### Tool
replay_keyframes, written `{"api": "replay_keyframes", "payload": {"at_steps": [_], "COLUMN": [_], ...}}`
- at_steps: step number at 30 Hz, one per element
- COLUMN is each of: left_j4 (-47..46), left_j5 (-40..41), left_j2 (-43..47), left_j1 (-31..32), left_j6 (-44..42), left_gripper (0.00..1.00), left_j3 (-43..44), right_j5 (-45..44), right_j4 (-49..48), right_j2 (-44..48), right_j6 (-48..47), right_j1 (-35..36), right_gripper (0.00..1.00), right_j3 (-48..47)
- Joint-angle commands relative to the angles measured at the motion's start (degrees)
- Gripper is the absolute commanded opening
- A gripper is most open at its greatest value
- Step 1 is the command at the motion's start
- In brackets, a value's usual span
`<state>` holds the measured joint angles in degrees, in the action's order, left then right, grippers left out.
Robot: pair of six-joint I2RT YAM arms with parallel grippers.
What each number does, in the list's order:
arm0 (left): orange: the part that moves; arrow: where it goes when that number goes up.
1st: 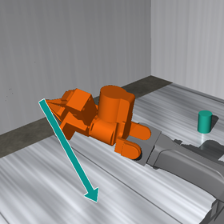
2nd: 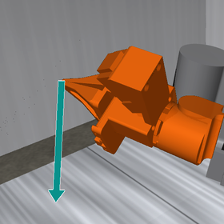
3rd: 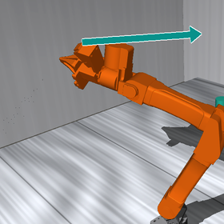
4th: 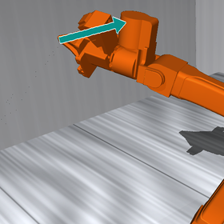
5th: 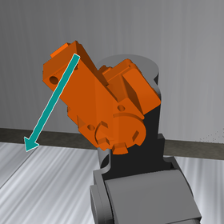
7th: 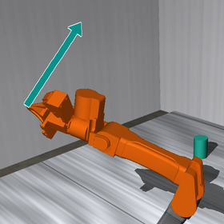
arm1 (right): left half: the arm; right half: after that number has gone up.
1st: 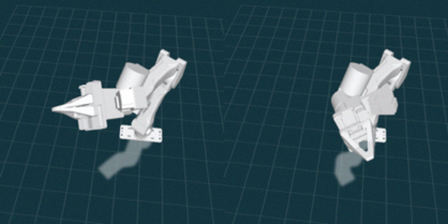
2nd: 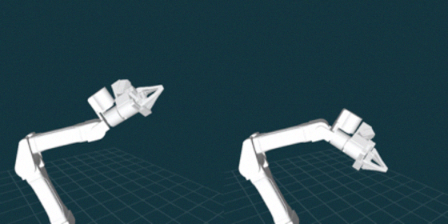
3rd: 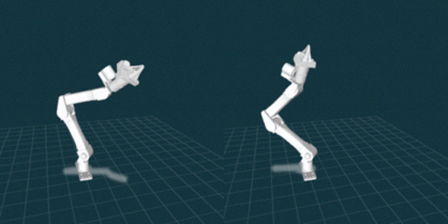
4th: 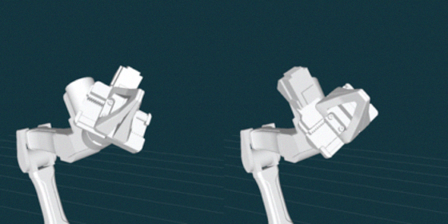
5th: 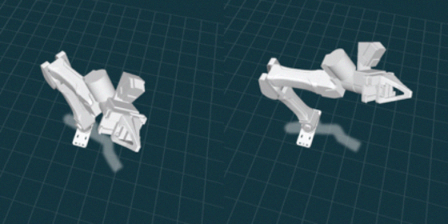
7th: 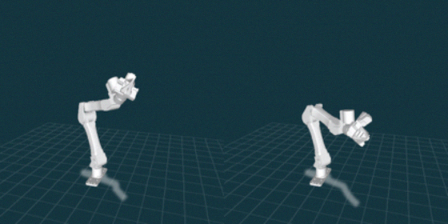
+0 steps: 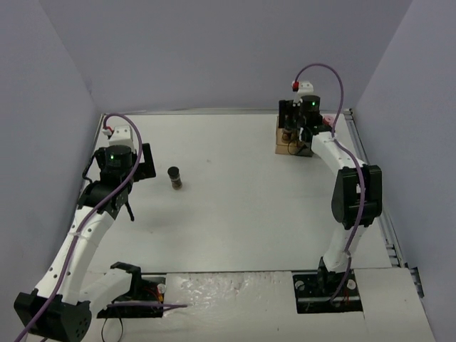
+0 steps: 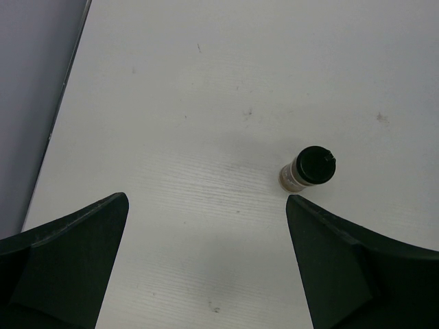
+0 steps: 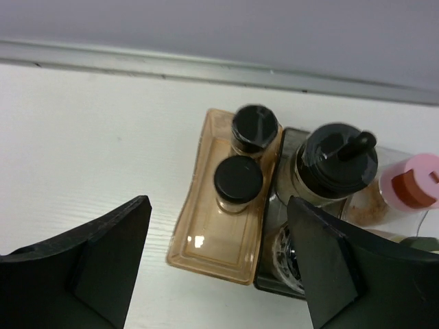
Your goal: Organize the condiment bottles
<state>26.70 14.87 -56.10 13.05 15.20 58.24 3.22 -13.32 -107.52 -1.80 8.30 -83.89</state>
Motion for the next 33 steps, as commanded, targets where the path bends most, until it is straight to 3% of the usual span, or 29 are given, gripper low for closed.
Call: {"api": "replay_keyframes", "payload": {"at_steps": [1, 12, 19, 33], "left_j4": [-3.5, -5.0, -3.3, -1.0], "left_j5": [-2.9, -17.4, -15.7, -8.1], "left_j2": [0.1, -9.2, -20.0, -32.6], "left_j1": [-0.4, 0.0, 1.0, 5.4], "left_j6": [0.6, 5.1, 12.2, 14.9], "left_gripper": [0.97, 0.97, 0.97, 0.97], "left_j3": [1.0, 2.3, 7.5, 13.8], "right_j5": [3.2, 5.8, 4.3, 3.7], "right_j4": [0.1, -2.8, -5.1, -5.8], "right_j2": [11.5, 28.9, 39.1, 52.3], "right_j6": [-2.7, 3.3, 6.1, 8.0], "right_j1": [5.5, 14.1, 14.7, 14.8], "right_gripper": [0.80, 0.82, 0.83, 0.85], "right_j3": [2.1, 21.0, 31.7, 42.0]}}
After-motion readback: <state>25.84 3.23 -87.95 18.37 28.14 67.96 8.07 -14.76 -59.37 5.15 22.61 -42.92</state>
